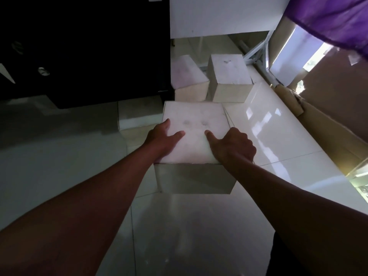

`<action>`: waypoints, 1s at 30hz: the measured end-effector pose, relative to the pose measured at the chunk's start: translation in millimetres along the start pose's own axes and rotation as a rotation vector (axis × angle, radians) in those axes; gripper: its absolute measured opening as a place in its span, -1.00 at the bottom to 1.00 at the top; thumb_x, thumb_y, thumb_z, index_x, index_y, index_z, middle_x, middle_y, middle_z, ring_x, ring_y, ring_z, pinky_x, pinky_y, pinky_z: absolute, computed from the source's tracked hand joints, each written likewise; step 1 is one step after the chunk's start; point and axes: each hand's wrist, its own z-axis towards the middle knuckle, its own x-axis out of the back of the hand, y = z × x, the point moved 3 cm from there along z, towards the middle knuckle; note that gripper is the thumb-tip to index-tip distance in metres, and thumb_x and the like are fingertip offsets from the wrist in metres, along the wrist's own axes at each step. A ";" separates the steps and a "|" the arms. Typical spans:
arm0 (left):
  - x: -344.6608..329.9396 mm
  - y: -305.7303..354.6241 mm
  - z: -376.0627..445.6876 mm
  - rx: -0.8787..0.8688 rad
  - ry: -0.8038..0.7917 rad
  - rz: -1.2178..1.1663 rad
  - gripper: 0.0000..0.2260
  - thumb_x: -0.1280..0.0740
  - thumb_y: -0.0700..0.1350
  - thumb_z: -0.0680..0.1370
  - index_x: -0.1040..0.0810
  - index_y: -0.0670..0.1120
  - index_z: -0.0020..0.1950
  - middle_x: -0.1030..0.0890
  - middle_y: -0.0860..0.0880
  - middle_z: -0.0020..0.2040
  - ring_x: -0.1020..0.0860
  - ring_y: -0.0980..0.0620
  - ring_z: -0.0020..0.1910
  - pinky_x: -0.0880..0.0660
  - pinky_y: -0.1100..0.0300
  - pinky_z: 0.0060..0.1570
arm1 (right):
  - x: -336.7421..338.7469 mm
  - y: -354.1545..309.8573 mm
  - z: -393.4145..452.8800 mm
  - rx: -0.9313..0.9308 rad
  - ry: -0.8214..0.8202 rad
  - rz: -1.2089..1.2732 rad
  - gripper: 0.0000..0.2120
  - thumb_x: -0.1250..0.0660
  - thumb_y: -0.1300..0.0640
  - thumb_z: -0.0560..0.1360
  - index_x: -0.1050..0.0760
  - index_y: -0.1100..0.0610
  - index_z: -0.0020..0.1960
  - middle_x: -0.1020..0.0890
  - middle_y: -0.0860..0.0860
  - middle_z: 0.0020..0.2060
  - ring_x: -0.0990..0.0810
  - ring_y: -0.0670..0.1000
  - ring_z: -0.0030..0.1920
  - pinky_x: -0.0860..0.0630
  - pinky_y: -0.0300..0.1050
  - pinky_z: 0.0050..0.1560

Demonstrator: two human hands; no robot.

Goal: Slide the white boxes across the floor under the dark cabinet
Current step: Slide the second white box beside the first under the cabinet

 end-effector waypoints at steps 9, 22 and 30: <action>51.4 -58.6 -23.6 -0.037 0.005 -0.014 -0.26 -0.35 0.24 0.48 -0.16 0.03 0.57 -0.27 0.02 0.54 -0.27 0.00 0.49 -0.17 0.26 0.24 | -14.3 -50.2 -66.5 0.027 0.071 0.063 -0.43 -0.26 -0.47 0.39 -0.22 0.02 -0.34 -0.37 -0.12 -0.48 -0.28 -0.12 -0.50 -0.06 -0.23 -0.43; 176.7 -211.4 -74.5 0.070 0.180 -0.001 -0.24 -0.31 0.33 0.44 -0.16 0.11 0.56 -0.29 0.05 0.53 -0.33 -0.01 0.46 -0.24 0.21 0.31 | -75.6 -179.4 -187.5 0.155 -0.056 0.090 -0.37 -0.18 -0.46 0.43 -0.47 0.09 0.09 -0.50 -0.03 -0.26 -0.47 0.03 -0.29 -0.36 -0.09 -0.21; 205.4 -279.6 -77.7 0.090 0.258 0.047 -0.25 -0.28 0.34 0.45 -0.16 0.10 0.56 -0.30 0.03 0.53 -0.31 -0.05 0.47 -0.20 0.24 0.20 | -131.4 -219.1 -226.7 0.178 -0.091 0.100 -0.32 -0.11 -0.48 0.45 -0.45 0.08 0.18 -0.49 -0.04 -0.24 -0.46 0.03 -0.27 -0.34 -0.09 -0.18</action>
